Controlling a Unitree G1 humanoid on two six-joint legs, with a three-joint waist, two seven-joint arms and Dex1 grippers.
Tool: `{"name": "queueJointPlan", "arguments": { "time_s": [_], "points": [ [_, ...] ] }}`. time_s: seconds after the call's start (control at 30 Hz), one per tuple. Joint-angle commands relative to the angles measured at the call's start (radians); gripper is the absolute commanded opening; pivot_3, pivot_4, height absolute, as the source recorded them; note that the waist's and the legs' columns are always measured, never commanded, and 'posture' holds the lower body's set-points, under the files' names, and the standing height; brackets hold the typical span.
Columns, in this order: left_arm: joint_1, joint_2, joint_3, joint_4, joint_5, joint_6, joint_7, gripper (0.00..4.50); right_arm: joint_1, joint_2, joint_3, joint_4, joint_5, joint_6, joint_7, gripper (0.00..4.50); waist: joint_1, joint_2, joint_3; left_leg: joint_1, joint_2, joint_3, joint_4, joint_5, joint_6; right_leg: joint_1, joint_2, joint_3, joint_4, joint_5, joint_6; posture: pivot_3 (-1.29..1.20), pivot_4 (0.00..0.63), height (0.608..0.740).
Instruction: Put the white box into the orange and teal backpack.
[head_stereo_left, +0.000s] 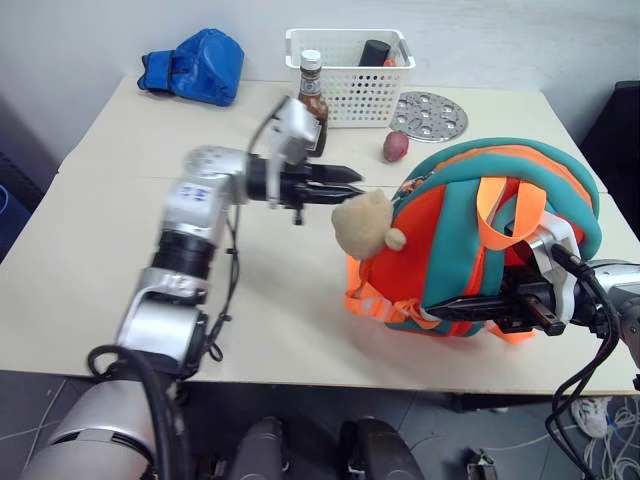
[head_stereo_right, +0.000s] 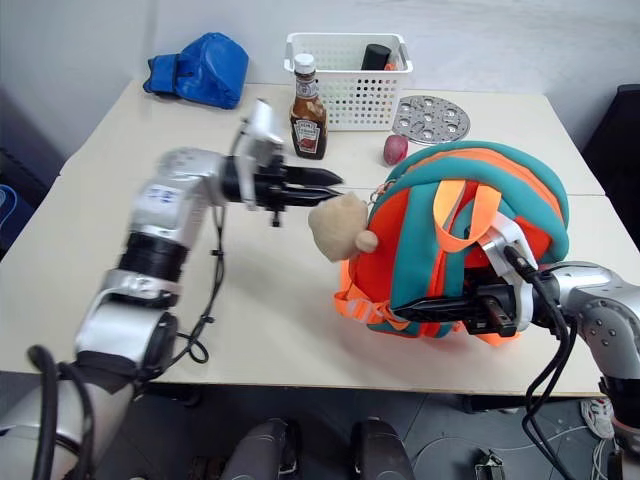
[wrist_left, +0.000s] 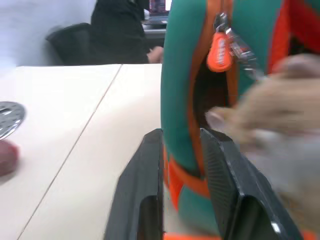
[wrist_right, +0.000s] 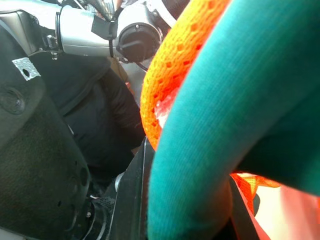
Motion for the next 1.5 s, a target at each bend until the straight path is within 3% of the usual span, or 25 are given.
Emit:
{"name": "queueJointPlan", "arguments": {
  "time_s": [0.03,0.17,0.27,0.43,0.7,0.87,0.97,1.2,1.33,1.5],
  "points": [
    [0.044,0.079,0.027,-0.162,-0.058,0.089,-0.030,2.52,-0.003,0.010,0.003,0.000,-0.011,-0.017,-0.002,0.00,0.002,0.000,0.000,0.000,0.000,0.000,0.000,0.000,0.000,0.000,0.000,0.000,0.000,0.000,0.000,0.00,0.150,0.740],
    [0.101,0.134,0.050,-0.325,-0.134,0.213,-0.017,3.69,-0.004,0.020,0.008,0.005,-0.024,-0.026,-0.004,0.00,0.008,0.000,0.000,0.000,0.000,0.000,0.001,0.000,0.001,0.001,0.000,0.001,-0.001,0.000,0.000,0.00,0.150,0.740],
    [0.139,0.120,0.019,-0.424,-0.106,0.198,0.052,4.47,-0.004,0.027,0.009,0.002,-0.022,-0.026,-0.006,0.00,0.016,0.000,0.000,0.000,0.000,-0.001,0.001,0.000,0.001,0.002,-0.001,0.001,-0.001,0.000,0.000,0.00,0.150,0.740],
    [0.124,0.049,-0.033,-0.355,-0.021,0.104,0.165,4.49,0.010,0.027,0.011,-0.017,-0.022,-0.026,0.010,0.00,0.017,0.000,0.000,0.000,0.000,0.000,0.001,0.000,0.001,0.002,-0.001,0.001,-0.001,0.000,0.000,0.00,0.150,0.740],
    [0.049,-0.026,-0.121,-0.150,0.045,-0.020,0.139,4.49,0.011,0.024,-0.007,-0.031,0.000,-0.016,0.005,0.00,0.016,0.000,0.000,0.000,0.000,0.000,0.000,0.000,0.001,0.000,0.000,0.000,0.000,0.000,0.000,0.00,0.150,0.740],
    [-0.004,-0.090,-0.113,-0.051,0.018,-0.019,0.104,4.49,0.028,0.028,-0.019,-0.065,0.023,-0.009,-0.015,0.00,0.014,0.000,0.000,0.000,-0.001,0.000,0.001,0.000,0.002,0.001,0.000,0.000,-0.001,0.000,0.000,0.00,0.150,0.740],
    [-0.011,-0.097,-0.117,-0.042,0.011,-0.006,0.068,3.89,0.038,0.032,-0.025,-0.074,0.025,-0.015,-0.029,0.00,0.013,0.000,0.000,0.000,0.000,0.000,0.000,0.000,0.001,0.000,0.000,0.000,0.000,0.000,0.000,0.00,0.150,0.740],
    [-0.013,-0.079,-0.118,-0.028,0.029,-0.017,0.026,1.88,0.064,0.031,-0.044,-0.098,0.044,-0.020,-0.054,0.00,0.014,0.000,0.000,0.000,0.000,0.000,0.001,0.001,0.001,0.001,0.000,0.000,0.000,0.000,0.000,0.00,0.150,0.740],
    [-0.048,-0.029,-0.101,-0.025,0.030,-0.018,-0.002,1.21,0.085,0.041,-0.050,-0.106,0.052,-0.026,-0.077,0.00,0.013,0.000,0.000,0.000,0.000,0.000,0.000,0.001,0.001,0.000,0.000,0.000,0.000,0.000,0.000,0.00,0.150,0.740],
    [-0.120,0.080,-0.103,-0.013,0.034,-0.008,-0.090,1.01,0.113,0.078,-0.062,-0.127,0.074,-0.028,-0.124,0.00,0.013,0.000,0.000,0.000,0.000,0.000,0.000,0.001,0.001,0.000,0.000,0.000,0.000,0.000,0.000,0.00,0.150,0.740]
  ]
}}
